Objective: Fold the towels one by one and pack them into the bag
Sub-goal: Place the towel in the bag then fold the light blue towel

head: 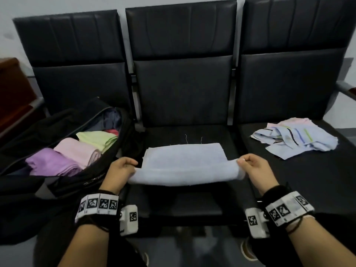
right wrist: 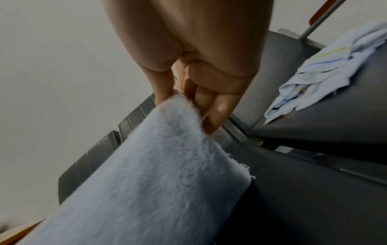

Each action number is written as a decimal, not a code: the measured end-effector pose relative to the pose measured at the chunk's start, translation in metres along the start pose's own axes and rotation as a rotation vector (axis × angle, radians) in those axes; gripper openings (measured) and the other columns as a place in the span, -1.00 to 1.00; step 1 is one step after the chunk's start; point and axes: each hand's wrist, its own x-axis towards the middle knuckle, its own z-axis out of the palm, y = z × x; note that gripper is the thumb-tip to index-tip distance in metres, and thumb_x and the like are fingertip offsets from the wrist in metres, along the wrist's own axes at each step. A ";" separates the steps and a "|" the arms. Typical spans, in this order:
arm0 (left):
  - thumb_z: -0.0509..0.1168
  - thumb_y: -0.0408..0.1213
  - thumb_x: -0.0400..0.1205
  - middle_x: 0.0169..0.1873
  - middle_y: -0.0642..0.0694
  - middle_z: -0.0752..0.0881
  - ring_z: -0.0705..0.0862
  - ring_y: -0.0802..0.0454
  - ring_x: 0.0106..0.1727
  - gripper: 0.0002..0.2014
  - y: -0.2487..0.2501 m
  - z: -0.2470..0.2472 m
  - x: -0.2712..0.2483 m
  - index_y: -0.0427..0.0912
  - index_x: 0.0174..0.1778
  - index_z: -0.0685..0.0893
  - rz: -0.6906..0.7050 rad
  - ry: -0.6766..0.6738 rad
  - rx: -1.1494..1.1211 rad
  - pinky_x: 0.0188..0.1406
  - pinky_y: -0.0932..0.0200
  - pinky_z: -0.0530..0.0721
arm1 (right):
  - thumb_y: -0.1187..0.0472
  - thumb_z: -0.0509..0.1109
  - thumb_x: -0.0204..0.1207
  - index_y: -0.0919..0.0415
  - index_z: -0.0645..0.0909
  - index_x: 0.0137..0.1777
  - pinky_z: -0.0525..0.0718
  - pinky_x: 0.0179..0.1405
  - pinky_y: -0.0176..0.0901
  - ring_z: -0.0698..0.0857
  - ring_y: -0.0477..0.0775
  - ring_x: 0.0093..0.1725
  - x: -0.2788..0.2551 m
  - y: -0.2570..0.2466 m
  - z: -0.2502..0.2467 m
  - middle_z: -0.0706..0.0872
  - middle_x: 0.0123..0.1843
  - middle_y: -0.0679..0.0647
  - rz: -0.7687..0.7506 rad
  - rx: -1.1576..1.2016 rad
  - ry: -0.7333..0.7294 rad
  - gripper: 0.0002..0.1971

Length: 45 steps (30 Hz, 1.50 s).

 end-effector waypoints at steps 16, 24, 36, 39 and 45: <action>0.34 -0.45 0.61 -0.16 0.00 0.78 0.73 0.14 -0.18 -0.78 -0.018 0.035 0.025 0.02 -0.08 0.73 0.022 0.049 0.079 -0.22 0.28 0.59 | 0.32 0.43 0.59 0.24 0.65 -0.18 0.53 -0.56 -0.43 0.61 -0.29 -0.51 0.020 0.030 0.005 0.73 -0.47 -0.18 0.166 -0.050 0.142 -0.89; 0.39 -0.44 0.61 0.17 -0.18 0.71 0.69 -0.05 -0.01 -0.66 -0.033 0.064 0.064 -0.22 0.31 0.67 -0.040 0.105 0.163 0.14 0.05 0.64 | 0.09 0.48 0.57 0.18 0.64 0.19 0.70 0.10 0.18 0.74 0.22 0.00 0.053 0.055 0.014 0.73 -0.09 0.08 0.300 -0.311 0.131 -0.73; 0.32 -0.45 0.57 0.30 -0.23 0.65 0.66 -0.17 0.29 -0.70 -0.076 0.065 0.022 -0.18 0.18 0.80 -0.136 -0.096 0.412 0.41 -0.01 0.59 | 0.07 0.52 0.47 0.17 0.56 -0.27 0.48 -0.36 -0.11 0.61 0.06 -0.30 0.012 0.083 0.022 0.65 -0.33 0.02 0.445 -0.699 -0.042 -0.75; 0.33 -0.44 0.59 0.32 -0.24 0.65 0.66 -0.18 0.31 -0.71 -0.077 0.065 0.015 -0.23 0.20 0.79 -0.120 -0.095 0.460 0.41 0.05 0.57 | 0.24 0.54 0.46 0.29 0.54 -0.36 0.47 -0.38 -0.10 0.60 0.11 -0.33 0.012 0.076 0.018 0.63 -0.39 0.08 0.450 -0.539 -0.050 -0.73; 0.28 -0.38 0.61 0.09 -0.16 0.81 0.73 -0.14 0.20 -0.77 -0.064 0.073 0.002 -0.22 -0.04 0.87 -0.121 -0.187 0.516 0.24 0.12 0.64 | 0.34 0.52 0.46 0.36 0.63 -0.25 0.57 -0.34 -0.13 0.64 0.16 -0.33 0.017 0.049 -0.007 0.68 -0.31 0.22 0.572 -0.167 0.079 -0.86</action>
